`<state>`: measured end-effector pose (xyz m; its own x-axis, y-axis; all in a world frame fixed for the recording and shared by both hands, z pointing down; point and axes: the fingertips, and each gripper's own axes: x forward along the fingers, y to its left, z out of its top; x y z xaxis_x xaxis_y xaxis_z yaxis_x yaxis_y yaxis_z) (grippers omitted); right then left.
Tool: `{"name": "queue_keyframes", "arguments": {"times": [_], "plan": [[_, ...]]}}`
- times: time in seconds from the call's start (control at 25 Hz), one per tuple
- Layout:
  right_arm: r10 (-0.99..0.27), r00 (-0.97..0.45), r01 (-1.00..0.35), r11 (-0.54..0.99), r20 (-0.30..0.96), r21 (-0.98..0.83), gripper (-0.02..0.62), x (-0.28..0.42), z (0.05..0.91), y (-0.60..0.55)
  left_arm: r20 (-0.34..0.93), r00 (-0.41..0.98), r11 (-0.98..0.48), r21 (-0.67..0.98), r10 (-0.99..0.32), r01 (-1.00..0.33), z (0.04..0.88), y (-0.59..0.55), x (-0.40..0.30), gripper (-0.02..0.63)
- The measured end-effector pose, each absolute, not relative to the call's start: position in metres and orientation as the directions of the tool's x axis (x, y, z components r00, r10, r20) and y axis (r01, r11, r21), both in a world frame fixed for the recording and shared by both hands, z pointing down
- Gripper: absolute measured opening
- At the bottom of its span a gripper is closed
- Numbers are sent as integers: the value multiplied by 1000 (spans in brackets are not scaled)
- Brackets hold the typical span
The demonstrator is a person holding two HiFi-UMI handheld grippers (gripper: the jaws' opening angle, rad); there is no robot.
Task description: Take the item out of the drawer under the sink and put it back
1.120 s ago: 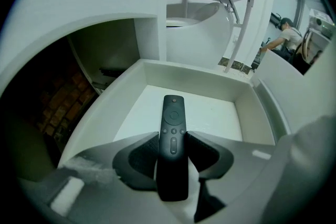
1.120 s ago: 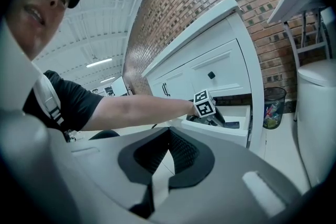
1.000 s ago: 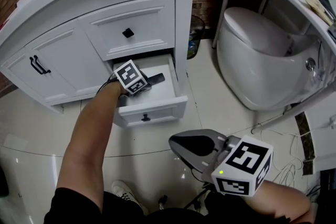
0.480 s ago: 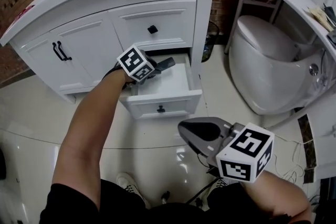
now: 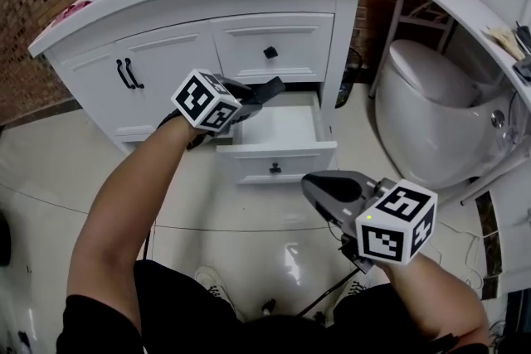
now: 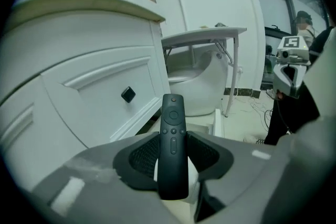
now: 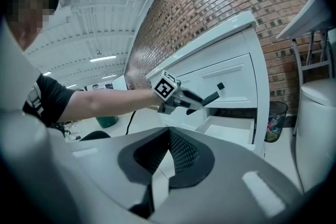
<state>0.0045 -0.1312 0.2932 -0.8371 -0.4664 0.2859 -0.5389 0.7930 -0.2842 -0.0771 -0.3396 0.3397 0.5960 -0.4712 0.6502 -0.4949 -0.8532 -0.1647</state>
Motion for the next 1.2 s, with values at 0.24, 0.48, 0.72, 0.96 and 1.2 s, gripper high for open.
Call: {"name": "queue_keyframes", "arguments": {"times": [0.24, 0.48, 0.72, 0.96, 1.2], "plan": [[-513, -814, -577, 769, 272, -276, 3, 12, 290, -136, 517, 673, -827, -139, -529, -544, 293, -275, -85, 169], [-546, -802, -596, 757, 242, -266, 3, 17, 281, -132, 364, 761, -833, -87, -537, -546, 254, -192, -77, 169], [-535, -809, -584, 778, 242, -232, 3, 10, 276, -120, 266, 790, -823, -21, -553, -568, 239, -139, -77, 169], [-520, -821, -565, 797, 236, -213, 3, 5, 272, -110, 160, 798, -802, 57, -581, -595, 231, -103, -84, 169], [-510, -830, -553, 801, 225, -227, 3, 5, 269, -105, 177, 796, -795, 95, -579, -600, 258, -96, -88, 169]]}}
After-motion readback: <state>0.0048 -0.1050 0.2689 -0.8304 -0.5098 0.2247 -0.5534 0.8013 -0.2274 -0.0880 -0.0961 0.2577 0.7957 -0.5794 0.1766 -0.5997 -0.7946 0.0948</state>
